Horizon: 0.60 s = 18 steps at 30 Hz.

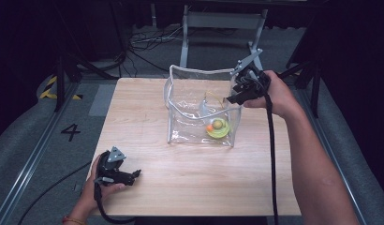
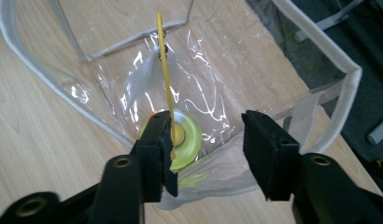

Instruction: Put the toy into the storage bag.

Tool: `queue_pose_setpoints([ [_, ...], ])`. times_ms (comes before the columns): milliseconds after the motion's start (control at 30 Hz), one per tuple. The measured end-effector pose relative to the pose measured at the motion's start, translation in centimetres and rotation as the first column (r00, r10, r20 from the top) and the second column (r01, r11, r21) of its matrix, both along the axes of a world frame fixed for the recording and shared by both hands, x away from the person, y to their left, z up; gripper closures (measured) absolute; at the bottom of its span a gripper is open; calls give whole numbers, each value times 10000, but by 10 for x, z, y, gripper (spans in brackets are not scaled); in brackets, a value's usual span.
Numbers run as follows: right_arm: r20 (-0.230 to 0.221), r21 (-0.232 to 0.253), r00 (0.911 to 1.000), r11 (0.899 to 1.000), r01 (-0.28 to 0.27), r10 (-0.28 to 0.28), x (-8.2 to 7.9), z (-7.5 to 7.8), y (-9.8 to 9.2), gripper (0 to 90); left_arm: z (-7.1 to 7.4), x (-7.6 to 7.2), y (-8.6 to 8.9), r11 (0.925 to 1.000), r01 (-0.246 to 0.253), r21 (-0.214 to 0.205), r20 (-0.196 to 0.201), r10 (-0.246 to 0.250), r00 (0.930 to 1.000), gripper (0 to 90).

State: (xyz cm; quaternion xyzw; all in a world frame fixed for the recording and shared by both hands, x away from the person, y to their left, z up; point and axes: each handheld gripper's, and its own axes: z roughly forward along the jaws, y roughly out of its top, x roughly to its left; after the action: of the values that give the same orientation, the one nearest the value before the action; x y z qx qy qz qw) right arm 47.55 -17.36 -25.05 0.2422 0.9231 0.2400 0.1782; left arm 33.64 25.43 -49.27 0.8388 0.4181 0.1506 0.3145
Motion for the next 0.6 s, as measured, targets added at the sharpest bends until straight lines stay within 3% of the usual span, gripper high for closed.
queue_pose_setpoints([
  [67,319,69,9994,9998,164,-167,-3,3,-3,433,0,0,0,10000,1,-3,-1,-1,10000,10],
  [367,920,617,9947,9973,398,-454,-21,14,-21,331,0,0,0,10000,5,6,0,-5,10000,10],
  [500,1443,545,9864,9959,721,-793,-30,17,-30,271,0,0,0,10000,4,6,1,-4,10000,10],
  [600,1581,680,9832,9944,810,-910,-34,17,-36,253,0,0,0,10000,1,6,2,-1,10000,10],
])
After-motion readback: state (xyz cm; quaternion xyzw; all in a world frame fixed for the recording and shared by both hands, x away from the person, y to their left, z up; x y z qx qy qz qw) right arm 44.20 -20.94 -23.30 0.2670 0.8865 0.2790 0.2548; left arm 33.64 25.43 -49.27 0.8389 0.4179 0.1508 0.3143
